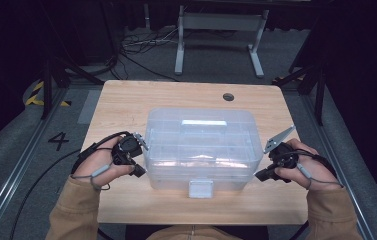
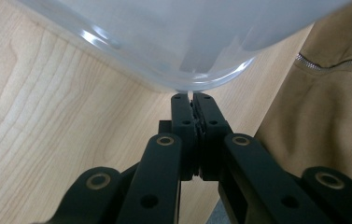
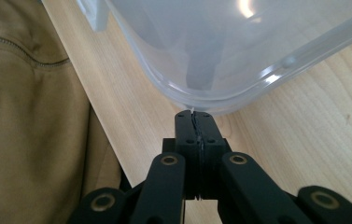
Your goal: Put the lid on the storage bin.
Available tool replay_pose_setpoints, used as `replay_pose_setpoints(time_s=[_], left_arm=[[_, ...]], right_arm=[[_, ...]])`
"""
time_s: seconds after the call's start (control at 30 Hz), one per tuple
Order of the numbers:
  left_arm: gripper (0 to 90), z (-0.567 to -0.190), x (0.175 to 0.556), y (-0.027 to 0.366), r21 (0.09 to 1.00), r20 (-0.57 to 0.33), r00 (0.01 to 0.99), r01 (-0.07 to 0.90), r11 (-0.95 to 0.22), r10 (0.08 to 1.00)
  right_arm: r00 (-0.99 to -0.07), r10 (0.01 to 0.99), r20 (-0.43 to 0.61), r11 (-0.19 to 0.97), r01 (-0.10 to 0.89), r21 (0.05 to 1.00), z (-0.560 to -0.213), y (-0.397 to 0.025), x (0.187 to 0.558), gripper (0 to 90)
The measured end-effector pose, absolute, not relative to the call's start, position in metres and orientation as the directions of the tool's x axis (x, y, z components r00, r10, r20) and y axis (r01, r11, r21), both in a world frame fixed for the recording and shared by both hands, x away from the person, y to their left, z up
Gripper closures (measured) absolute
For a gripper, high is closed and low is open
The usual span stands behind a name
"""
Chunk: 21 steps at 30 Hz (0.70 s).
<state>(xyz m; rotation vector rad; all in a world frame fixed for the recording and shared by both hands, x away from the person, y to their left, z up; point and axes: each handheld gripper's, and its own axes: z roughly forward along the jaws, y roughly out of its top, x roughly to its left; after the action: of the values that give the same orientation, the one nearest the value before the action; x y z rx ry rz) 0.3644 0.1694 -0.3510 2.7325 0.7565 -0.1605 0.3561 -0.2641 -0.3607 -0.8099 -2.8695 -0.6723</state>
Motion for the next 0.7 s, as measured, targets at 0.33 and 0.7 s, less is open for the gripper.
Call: replay_pose_setpoints(time_s=[0.33,0.7], left_arm=[[85.4,-0.353,0.365,0.174,0.266,-0.209,0.848,0.529,-0.806,0.488],[81.7,-0.341,0.365,0.189,0.350,-0.205,0.806,0.591,-0.727,0.556]], right_arm=[[-0.852,0.477,0.217,0.766,0.524,0.373,-0.365,-0.268,0.357,90.0],[-0.850,0.481,0.214,0.734,0.524,0.433,-0.358,-0.277,0.356,84.6]])
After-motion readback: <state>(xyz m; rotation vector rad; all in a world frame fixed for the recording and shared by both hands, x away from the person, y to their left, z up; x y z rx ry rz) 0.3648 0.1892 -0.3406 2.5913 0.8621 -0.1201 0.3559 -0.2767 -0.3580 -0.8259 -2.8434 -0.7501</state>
